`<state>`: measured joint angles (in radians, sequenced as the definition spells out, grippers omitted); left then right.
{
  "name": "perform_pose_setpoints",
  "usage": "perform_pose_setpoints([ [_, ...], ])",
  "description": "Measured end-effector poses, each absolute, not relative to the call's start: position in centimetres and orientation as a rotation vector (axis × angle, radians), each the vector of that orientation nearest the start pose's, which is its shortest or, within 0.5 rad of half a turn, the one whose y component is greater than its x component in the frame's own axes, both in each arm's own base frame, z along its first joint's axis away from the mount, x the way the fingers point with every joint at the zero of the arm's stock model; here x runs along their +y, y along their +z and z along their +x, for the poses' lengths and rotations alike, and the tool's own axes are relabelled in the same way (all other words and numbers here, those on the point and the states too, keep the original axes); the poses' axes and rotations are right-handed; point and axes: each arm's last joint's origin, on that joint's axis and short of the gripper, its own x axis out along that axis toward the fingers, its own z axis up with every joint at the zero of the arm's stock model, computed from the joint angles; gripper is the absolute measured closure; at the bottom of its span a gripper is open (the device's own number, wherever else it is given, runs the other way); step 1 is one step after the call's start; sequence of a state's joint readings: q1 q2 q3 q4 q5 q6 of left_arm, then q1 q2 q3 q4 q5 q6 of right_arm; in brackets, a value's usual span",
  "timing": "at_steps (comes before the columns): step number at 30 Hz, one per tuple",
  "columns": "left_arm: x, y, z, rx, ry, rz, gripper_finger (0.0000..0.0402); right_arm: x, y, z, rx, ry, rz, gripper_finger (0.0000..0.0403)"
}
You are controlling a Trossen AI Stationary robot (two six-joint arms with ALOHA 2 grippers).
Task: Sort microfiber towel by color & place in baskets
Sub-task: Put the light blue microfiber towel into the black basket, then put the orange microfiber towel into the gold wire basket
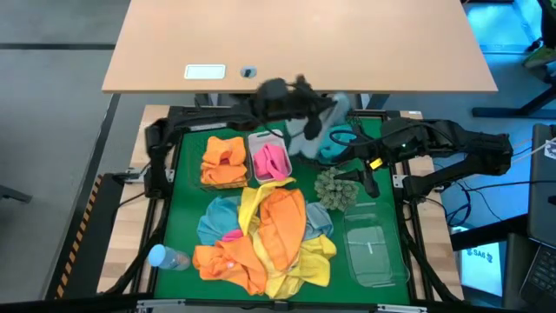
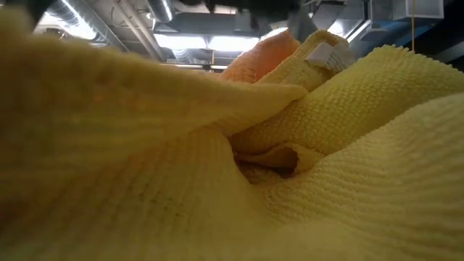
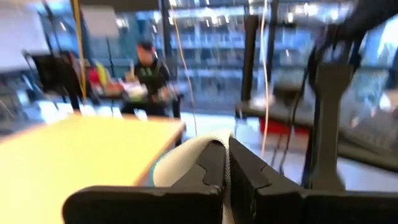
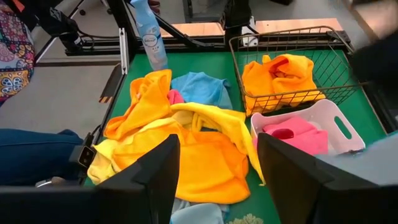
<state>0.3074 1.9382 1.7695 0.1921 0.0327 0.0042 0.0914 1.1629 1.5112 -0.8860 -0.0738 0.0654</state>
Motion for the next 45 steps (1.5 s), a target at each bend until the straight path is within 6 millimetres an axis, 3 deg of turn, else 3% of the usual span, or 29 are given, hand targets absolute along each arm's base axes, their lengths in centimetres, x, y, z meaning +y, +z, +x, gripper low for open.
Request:
perform_pose_setpoints([
  [4,14.7,32.9,46.2,0.065,0.250,-0.028,0.0401,2.1,43.6,20.7,0.543,0.144,0.059,0.0189],
  [9,15.0,29.0,47.4,0.212,0.220,-0.091,0.0396,2.1,43.6,20.7,0.546,0.144,0.059,0.0189],
  [14,14.9,27.0,47.1,0.386,0.233,-0.144,0.0371,2.1,43.6,20.7,0.546,0.144,0.059,0.0189],
  [18,15.0,26.5,46.8,0.440,0.240,-0.170,0.0345,2.1,43.6,20.7,0.546,0.144,0.059,0.0189],
  [31,15.5,27.0,46.1,0.465,0.264,-0.232,0.0233,2.1,43.6,20.7,0.550,0.144,0.059,0.0189],
  [39,15.3,31.6,42.5,0.503,0.283,-0.236,0.0217,2.1,43.6,20.7,0.550,0.144,0.059,0.0189],
  [45,14.2,36.0,38.5,0.530,0.288,-0.244,0.0218,2.1,43.6,20.6,0.552,0.149,0.060,0.0189],
])
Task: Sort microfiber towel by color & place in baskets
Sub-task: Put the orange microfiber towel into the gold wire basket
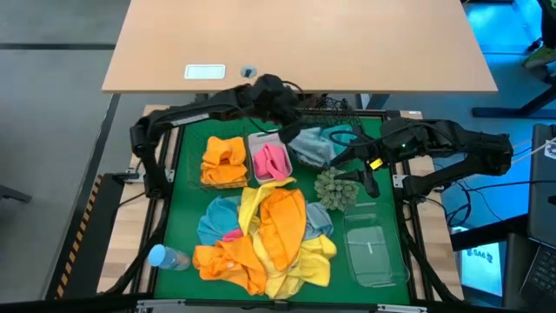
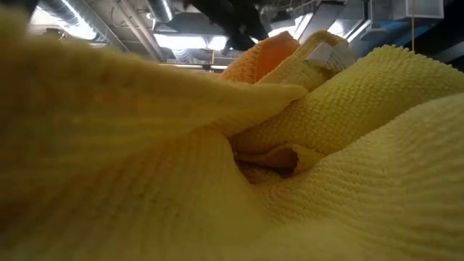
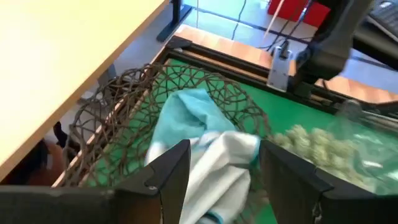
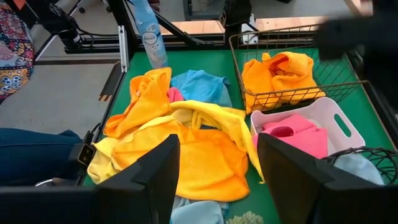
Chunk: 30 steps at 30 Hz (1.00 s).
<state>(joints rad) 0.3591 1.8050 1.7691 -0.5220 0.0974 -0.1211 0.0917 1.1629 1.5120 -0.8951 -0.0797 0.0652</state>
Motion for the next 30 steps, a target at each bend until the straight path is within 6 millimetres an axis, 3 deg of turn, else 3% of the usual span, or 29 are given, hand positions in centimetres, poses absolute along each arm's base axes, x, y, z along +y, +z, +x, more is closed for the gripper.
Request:
perform_pose_setpoints([
  [6,10.6,39.0,34.9,0.614,0.192,-0.263,0.0218,2.2,43.3,20.8,0.581,0.151,0.060,0.0189],
  [15,4.7,40.7,32.4,0.708,0.046,-0.223,0.0219,2.6,41.3,23.7,0.688,0.212,0.082,0.0189],
  [18,3.1,40.9,31.7,0.745,-0.038,-0.197,0.0219,2.9,40.2,25.0,0.743,0.245,0.095,0.0189],
  [25,-0.2,42.1,27.8,0.853,-0.088,-0.193,0.0219,3.8,36.5,28.1,0.942,0.274,0.070,0.0189],
  [30,-3.2,42.4,24.9,0.796,-0.041,-0.098,0.0219,6.5,33.5,30.3,1.051,0.362,-0.021,0.0189],
])
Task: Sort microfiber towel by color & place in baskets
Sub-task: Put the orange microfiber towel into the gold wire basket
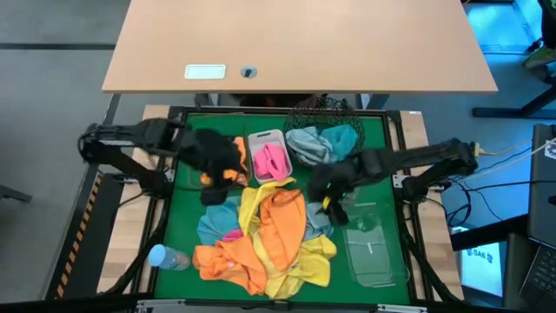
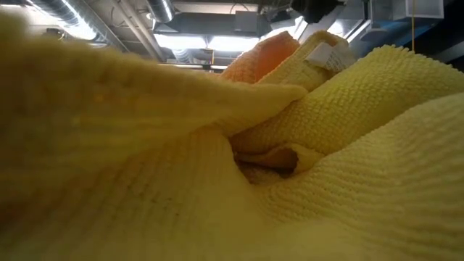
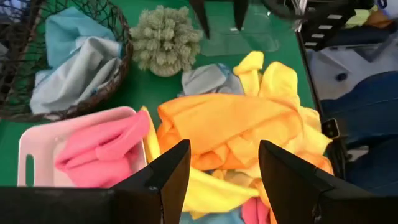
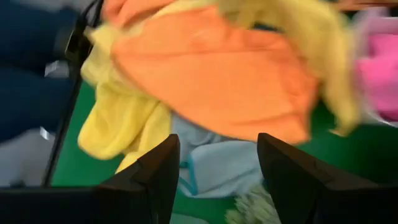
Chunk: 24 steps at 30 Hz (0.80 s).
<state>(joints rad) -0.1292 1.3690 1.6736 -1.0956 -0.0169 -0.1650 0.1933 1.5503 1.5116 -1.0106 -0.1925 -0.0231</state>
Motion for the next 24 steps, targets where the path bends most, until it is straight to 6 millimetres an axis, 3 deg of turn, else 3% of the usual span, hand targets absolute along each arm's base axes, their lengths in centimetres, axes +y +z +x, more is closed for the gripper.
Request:
perform_pose_setpoints([
  [7,-5.6,38.0,21.8,0.678,-0.011,-0.167,0.0219,10.3,29.2,33.0,1.122,0.416,-0.193,0.0189],
  [14,-6.8,32.8,21.3,0.652,-0.048,-0.225,0.0219,12.2,25.3,35.8,1.120,0.505,-0.176,0.0189],
  [19,-7.0,30.7,21.5,0.658,-0.055,-0.222,0.0219,12.7,23.8,36.8,1.113,0.572,-0.161,0.0189],
  [24,-7.1,30.0,21.7,0.638,-0.062,-0.228,0.0219,12.9,22.1,37.4,1.155,0.567,-0.168,0.0189],
])
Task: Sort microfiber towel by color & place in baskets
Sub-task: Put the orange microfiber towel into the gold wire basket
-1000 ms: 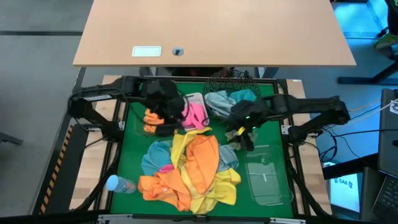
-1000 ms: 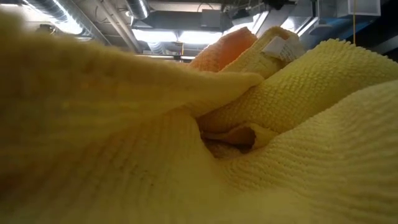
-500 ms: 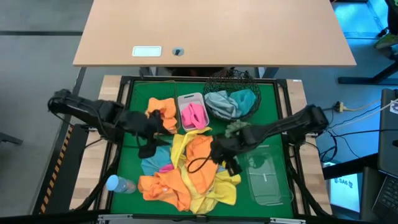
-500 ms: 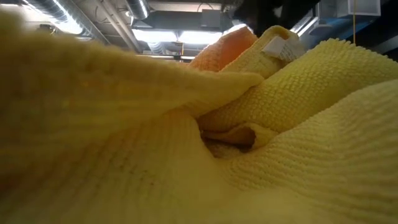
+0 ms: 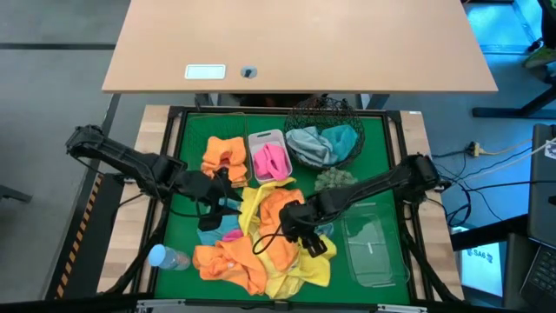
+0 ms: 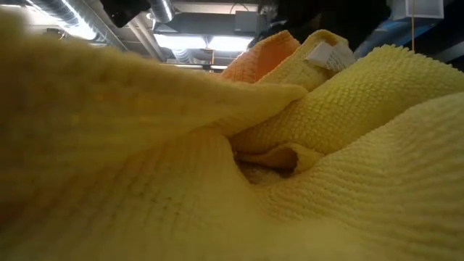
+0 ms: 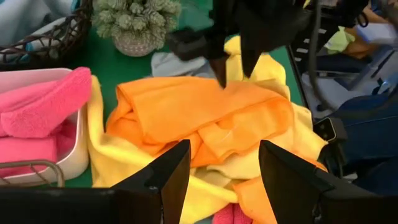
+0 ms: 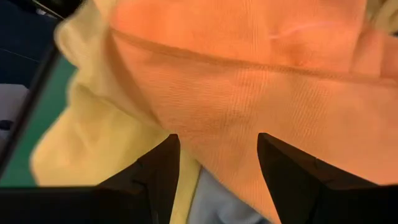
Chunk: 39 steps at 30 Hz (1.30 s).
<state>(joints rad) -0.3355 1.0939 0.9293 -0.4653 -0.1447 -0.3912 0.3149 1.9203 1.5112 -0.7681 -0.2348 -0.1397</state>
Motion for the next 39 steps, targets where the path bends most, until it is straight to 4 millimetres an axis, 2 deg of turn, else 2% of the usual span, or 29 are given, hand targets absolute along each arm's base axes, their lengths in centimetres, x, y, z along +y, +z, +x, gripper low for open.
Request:
perform_pose_setpoints([
  [8,-7.1,30.0,21.7,0.636,-0.063,-0.228,0.0219,13.1,18.9,38.0,1.266,0.556,-0.172,0.0189],
  [14,-7.1,30.0,21.7,0.635,-0.063,-0.228,0.0219,13.1,18.5,38.0,1.282,0.556,-0.173,0.0197],
  [18,-7.1,30.0,21.7,0.635,-0.063,-0.228,0.0219,13.1,18.5,38.0,1.282,0.556,-0.173,0.0239],
  [23,-7.1,30.0,21.7,0.635,-0.063,-0.228,0.0219,13.0,18.6,38.0,1.284,0.555,-0.172,0.0319],
  [28,-7.1,30.0,21.7,0.635,-0.063,-0.228,0.0219,13.1,19.7,38.3,1.272,0.554,-0.172,0.0391],
  [30,-7.1,30.0,21.7,0.635,-0.063,-0.228,0.0219,13.2,20.4,38.5,1.264,0.555,-0.171,0.0395],
  [35,-7.1,30.0,21.7,0.635,-0.063,-0.228,0.0219,13.4,22.8,39.1,1.220,0.556,-0.172,0.0375],
  [39,-7.1,30.1,21.7,0.626,-0.066,-0.230,0.0219,13.3,25.2,39.7,1.160,0.505,-0.272,0.0391],
])
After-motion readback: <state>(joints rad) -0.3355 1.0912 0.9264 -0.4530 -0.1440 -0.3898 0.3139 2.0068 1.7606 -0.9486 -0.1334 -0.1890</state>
